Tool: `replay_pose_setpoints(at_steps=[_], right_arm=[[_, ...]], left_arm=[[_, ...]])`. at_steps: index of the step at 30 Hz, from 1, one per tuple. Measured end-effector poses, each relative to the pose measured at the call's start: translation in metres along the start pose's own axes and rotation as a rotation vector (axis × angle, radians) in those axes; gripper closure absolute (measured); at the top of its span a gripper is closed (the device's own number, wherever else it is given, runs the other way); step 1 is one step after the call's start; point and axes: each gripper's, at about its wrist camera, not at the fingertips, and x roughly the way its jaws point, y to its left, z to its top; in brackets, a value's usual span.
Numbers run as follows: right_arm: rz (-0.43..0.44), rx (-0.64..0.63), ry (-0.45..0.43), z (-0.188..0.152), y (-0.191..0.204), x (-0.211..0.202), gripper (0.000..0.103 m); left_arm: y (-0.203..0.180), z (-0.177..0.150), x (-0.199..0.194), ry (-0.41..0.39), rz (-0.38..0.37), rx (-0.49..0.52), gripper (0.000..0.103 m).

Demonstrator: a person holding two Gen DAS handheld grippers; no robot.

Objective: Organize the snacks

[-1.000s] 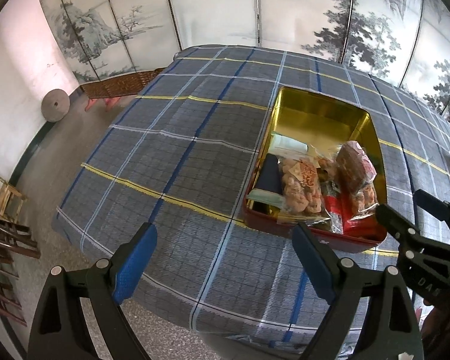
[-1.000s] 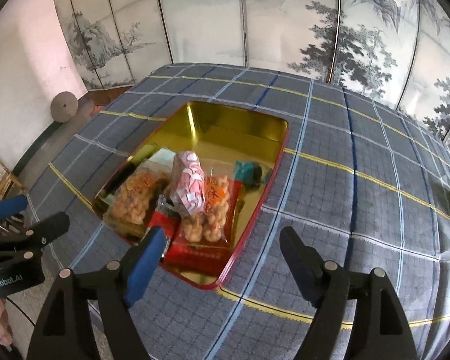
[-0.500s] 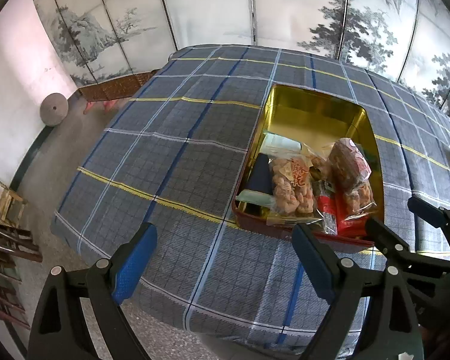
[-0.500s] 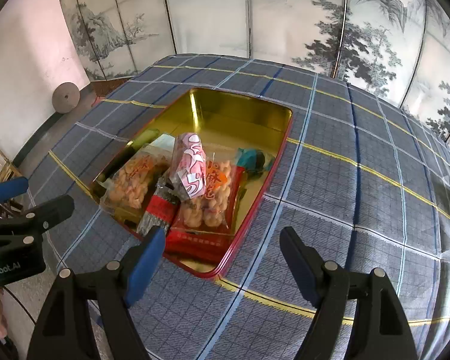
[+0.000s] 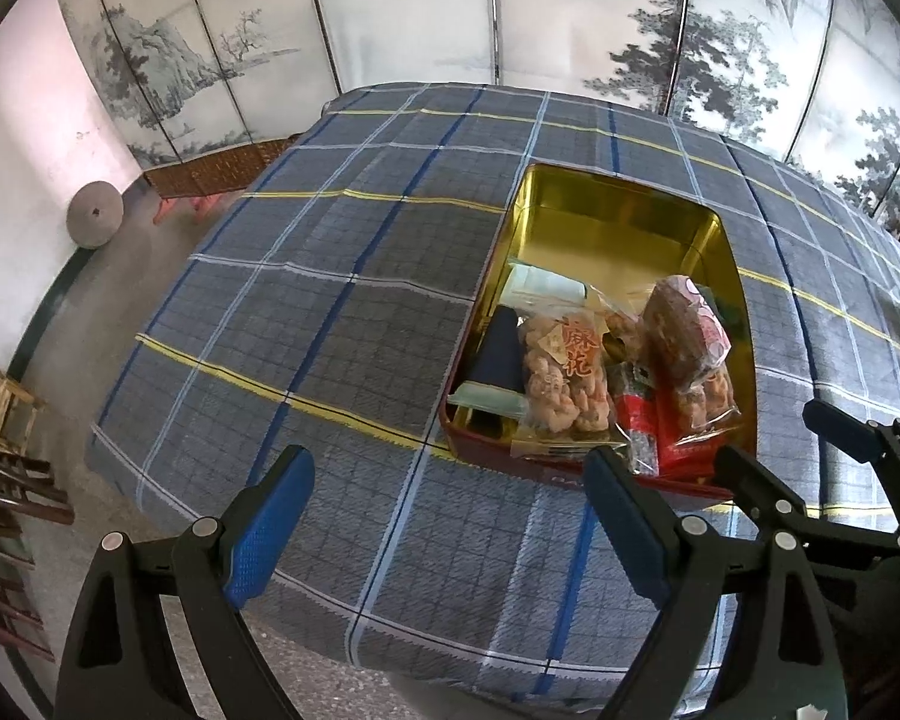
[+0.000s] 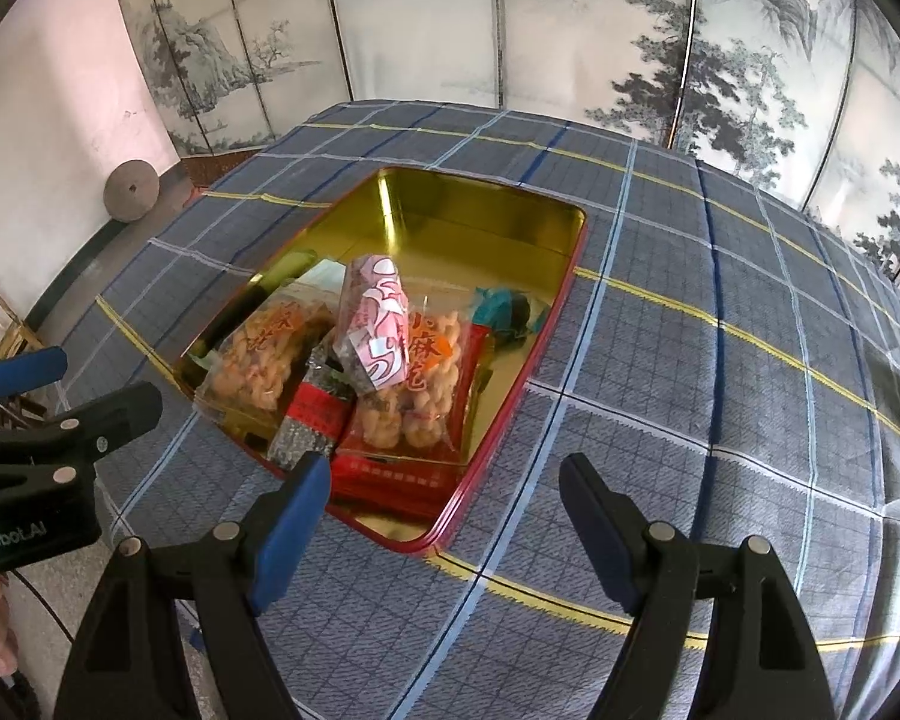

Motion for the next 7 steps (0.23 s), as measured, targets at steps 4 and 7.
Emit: replay_pose_setpoints(at_steps=[4,7], right_arm=[[0.001,0.004,0.004,0.0003,-0.0014,0.0014,0.022],[0.003,0.001,0.005,0.0006,-0.0005,0.0014,0.022]], left_arm=[[0.0006,0.0012,0.0011,0.003,0.005,-0.001,0.013],[0.0011,0.0014,0.0013,0.004,0.005,0.0,0.013]])
